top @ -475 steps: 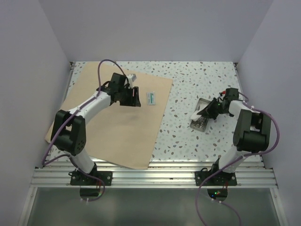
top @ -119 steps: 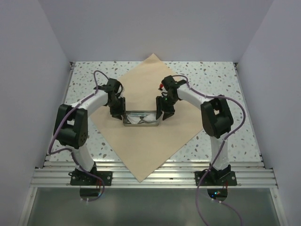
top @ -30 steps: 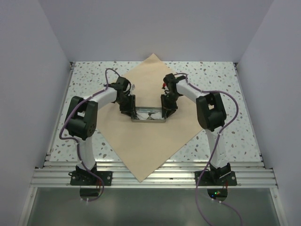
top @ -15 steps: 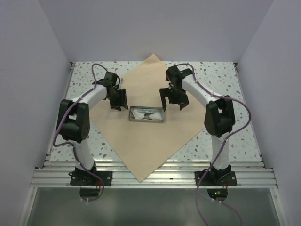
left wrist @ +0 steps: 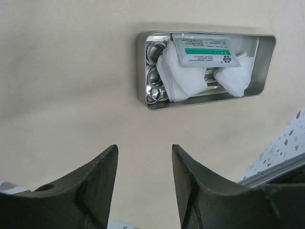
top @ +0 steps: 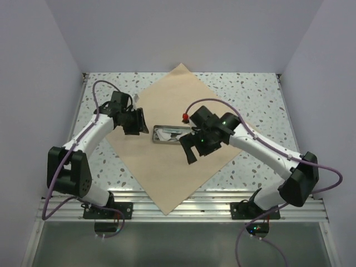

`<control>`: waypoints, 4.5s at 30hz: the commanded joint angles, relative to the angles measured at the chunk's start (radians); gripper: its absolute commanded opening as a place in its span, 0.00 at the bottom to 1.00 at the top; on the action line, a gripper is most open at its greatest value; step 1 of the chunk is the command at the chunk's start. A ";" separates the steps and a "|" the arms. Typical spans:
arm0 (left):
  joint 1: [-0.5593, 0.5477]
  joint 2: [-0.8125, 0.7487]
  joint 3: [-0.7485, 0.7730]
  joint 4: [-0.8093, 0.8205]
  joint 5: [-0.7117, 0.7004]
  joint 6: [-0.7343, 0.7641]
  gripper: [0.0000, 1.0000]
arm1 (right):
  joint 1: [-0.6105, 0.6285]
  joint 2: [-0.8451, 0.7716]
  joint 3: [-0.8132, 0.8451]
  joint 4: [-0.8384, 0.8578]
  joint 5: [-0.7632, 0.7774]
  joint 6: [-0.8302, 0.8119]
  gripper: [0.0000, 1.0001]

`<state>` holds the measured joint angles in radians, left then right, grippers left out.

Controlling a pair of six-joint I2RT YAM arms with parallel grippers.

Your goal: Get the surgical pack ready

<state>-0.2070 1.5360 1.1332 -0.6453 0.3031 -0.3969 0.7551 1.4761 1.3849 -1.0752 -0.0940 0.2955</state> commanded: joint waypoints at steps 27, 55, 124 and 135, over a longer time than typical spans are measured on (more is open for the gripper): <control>0.006 -0.511 0.023 -0.536 -0.590 -0.457 0.45 | 0.739 0.358 -0.098 0.489 -0.047 0.102 0.47; 0.004 -0.470 0.022 -0.524 -0.599 -0.433 0.45 | 0.741 0.397 -0.081 0.439 0.091 0.117 0.10; 0.064 0.096 0.220 -0.244 -0.533 -0.212 0.41 | -0.217 0.954 1.119 0.482 0.136 -0.082 0.00; 0.069 0.144 0.269 -0.258 -0.524 -0.192 0.39 | -0.215 0.914 0.964 0.515 0.057 -0.029 0.00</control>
<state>-0.1505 1.6688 1.3582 -0.9207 -0.2260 -0.6147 0.5426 2.4538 2.3894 -0.6159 -0.0029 0.2379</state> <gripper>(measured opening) 0.394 0.011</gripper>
